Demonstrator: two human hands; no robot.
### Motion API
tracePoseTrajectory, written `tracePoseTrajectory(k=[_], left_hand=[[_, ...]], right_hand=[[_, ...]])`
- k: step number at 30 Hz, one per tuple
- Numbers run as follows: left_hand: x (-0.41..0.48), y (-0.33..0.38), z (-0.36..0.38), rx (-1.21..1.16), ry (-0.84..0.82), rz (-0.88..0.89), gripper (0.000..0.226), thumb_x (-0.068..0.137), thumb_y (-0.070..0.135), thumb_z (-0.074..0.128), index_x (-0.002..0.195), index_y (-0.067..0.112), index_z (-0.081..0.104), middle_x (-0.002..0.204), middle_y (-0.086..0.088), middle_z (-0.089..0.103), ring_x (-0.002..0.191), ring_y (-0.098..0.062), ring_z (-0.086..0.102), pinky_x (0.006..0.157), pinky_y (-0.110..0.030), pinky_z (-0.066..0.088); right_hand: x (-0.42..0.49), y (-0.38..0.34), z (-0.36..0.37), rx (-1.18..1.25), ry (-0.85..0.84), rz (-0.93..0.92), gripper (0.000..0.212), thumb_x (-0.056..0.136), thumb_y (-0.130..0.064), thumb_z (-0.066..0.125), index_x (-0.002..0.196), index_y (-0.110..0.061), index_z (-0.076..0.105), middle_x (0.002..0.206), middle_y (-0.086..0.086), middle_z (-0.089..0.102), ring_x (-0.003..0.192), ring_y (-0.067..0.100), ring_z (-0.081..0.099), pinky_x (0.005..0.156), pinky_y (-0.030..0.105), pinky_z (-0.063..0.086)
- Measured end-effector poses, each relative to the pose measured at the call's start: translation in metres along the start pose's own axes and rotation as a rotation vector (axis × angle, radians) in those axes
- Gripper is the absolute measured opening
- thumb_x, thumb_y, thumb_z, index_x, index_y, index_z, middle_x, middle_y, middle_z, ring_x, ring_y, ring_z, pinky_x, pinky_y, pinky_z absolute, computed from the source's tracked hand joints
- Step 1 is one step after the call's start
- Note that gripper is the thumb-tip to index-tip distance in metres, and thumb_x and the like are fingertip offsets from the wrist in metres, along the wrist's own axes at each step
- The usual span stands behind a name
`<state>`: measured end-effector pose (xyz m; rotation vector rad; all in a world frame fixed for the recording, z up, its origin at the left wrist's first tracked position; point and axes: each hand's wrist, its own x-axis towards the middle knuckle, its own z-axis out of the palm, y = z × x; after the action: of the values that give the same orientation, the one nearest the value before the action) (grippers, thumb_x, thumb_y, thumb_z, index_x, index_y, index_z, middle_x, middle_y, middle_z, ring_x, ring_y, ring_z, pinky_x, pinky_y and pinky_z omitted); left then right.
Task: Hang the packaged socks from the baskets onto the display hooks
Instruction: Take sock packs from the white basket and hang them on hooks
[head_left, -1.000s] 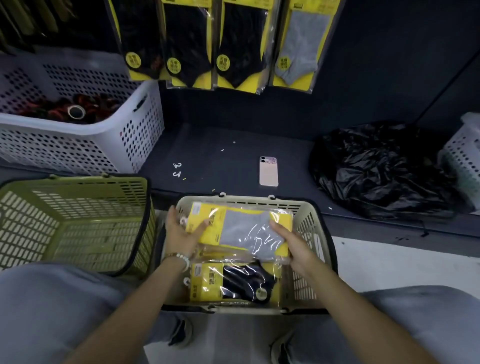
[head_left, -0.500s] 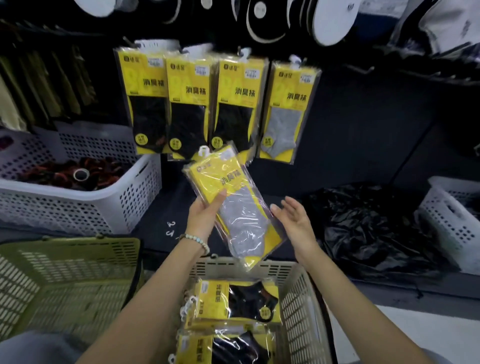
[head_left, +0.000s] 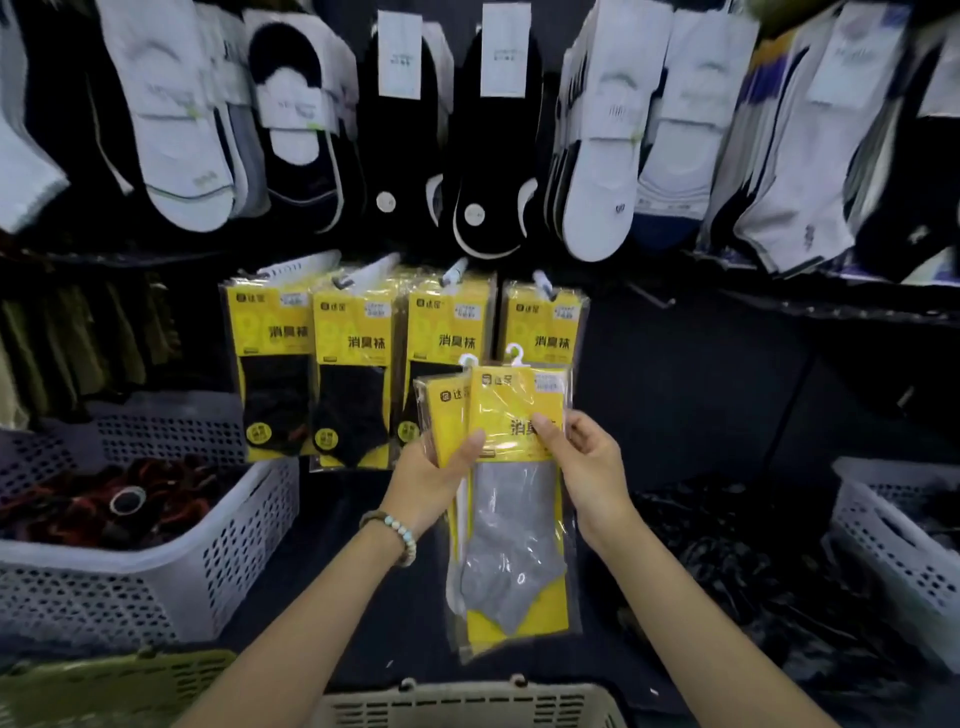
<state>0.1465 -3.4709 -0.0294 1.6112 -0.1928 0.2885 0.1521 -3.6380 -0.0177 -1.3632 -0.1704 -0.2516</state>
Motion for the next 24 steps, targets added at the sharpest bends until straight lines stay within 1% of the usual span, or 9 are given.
tracePoseTrajectory(k=[2,4,6,8,11,16,19,21,24], left_hand=[[0.01,0.002,-0.003,0.038,-0.014,0.019,0.042,0.074,0.06,0.051,0.084,0.02,0.062,0.078,0.009,0.064,0.07,-0.01,0.058,0.069,-0.019,0.042],[0.023,0.002,-0.01,0.13,0.01,0.052,0.051,0.075,0.066,0.044,0.087,0.017,0.053,0.071,-0.005,0.048,0.065,-0.014,0.044,0.062,-0.026,0.034],[0.037,0.007,-0.018,0.182,0.07,0.097,0.05,0.077,0.065,0.042,0.088,0.017,0.052,0.071,-0.008,0.046,0.063,-0.016,0.042,0.059,-0.029,0.032],[0.049,0.013,-0.027,0.217,0.15,0.138,0.053,0.078,0.063,0.042,0.075,0.011,0.051,0.058,-0.007,0.039,0.05,-0.015,0.036,0.05,-0.024,0.029],[0.064,0.021,-0.037,0.231,0.216,0.15,0.05,0.08,0.059,0.046,0.06,0.014,0.036,0.044,0.01,0.024,0.037,-0.005,0.022,0.04,-0.014,0.019],[0.072,0.025,-0.041,0.255,0.217,0.148,0.05,0.08,0.055,0.047,0.053,0.02,0.024,0.035,0.012,0.02,0.032,-0.005,0.02,0.037,-0.012,0.02],[0.076,0.024,-0.043,0.244,0.199,0.136,0.046,0.079,0.057,0.046,0.058,0.018,0.034,0.043,0.011,0.032,0.04,-0.006,0.029,0.046,-0.014,0.027],[0.077,0.024,-0.045,0.237,0.198,0.138,0.047,0.076,0.059,0.045,0.06,0.017,0.034,0.043,0.01,0.031,0.04,-0.006,0.028,0.047,-0.017,0.026],[0.078,0.025,-0.044,0.225,0.175,0.124,0.042,0.078,0.059,0.044,0.076,0.017,0.046,0.057,-0.006,0.038,0.053,-0.015,0.034,0.054,-0.024,0.029]], right_hand=[[0.008,-0.002,-0.006,0.001,0.012,0.013,0.019,0.086,-0.022,0.067,0.095,-0.005,0.066,0.089,0.003,0.075,0.08,0.011,0.07,0.068,0.021,0.056],[0.018,-0.003,-0.013,-0.029,0.035,0.012,0.014,0.09,-0.02,0.063,0.096,-0.009,0.068,0.089,0.001,0.075,0.082,0.011,0.07,0.072,0.022,0.056],[0.03,-0.006,-0.022,-0.024,0.093,0.021,0.012,0.092,-0.019,0.059,0.096,-0.012,0.068,0.088,0.001,0.075,0.081,0.011,0.07,0.073,0.024,0.056],[0.045,-0.01,-0.031,0.002,0.153,0.02,0.011,0.094,-0.017,0.058,0.094,-0.013,0.068,0.085,-0.001,0.075,0.078,0.01,0.07,0.067,0.021,0.055],[0.07,-0.019,-0.037,-0.016,0.215,-0.005,0.011,0.094,-0.017,0.057,0.095,-0.012,0.067,0.083,-0.002,0.074,0.074,0.008,0.07,0.062,0.019,0.053],[0.106,-0.022,-0.024,-0.113,0.178,-0.08,0.008,0.094,-0.017,0.058,0.093,-0.017,0.066,0.091,0.003,0.073,0.084,0.014,0.069,0.077,0.028,0.055],[0.121,-0.015,-0.015,-0.124,0.151,-0.069,0.009,0.094,-0.016,0.057,0.091,-0.015,0.065,0.092,0.008,0.073,0.087,0.02,0.07,0.078,0.034,0.057],[0.131,-0.009,-0.011,-0.114,0.178,-0.046,0.009,0.094,-0.016,0.058,0.091,-0.013,0.065,0.094,0.011,0.072,0.093,0.028,0.069,0.086,0.043,0.055],[0.141,0.0,-0.011,-0.104,0.273,0.02,0.014,0.088,-0.02,0.066,0.095,-0.008,0.067,0.099,0.013,0.07,0.098,0.027,0.066,0.091,0.042,0.053]])
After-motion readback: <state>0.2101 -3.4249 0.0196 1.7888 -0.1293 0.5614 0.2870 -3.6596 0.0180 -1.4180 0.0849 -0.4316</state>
